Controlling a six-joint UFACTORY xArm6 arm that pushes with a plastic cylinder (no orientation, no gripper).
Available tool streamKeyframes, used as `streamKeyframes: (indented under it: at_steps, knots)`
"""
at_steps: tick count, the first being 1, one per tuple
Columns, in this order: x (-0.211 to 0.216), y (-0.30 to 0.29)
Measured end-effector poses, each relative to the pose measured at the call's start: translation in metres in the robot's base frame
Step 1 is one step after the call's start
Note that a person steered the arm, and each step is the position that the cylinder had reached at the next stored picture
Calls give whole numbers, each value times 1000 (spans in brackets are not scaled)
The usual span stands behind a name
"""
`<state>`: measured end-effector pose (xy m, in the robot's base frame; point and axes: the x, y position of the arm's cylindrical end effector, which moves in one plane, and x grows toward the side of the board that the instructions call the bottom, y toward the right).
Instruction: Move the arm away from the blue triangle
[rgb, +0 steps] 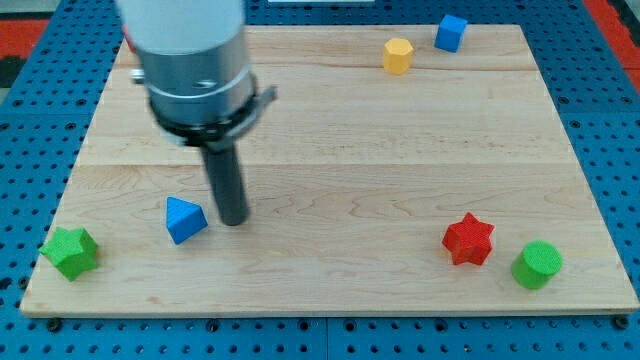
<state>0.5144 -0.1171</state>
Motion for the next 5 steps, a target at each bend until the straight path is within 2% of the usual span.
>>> streamKeyframes:
  at_steps: [1,2,4,5]
  knots:
    - [-9,-54]
    - [-24,-60]
    - [-108,-70]
    - [-110,-61]
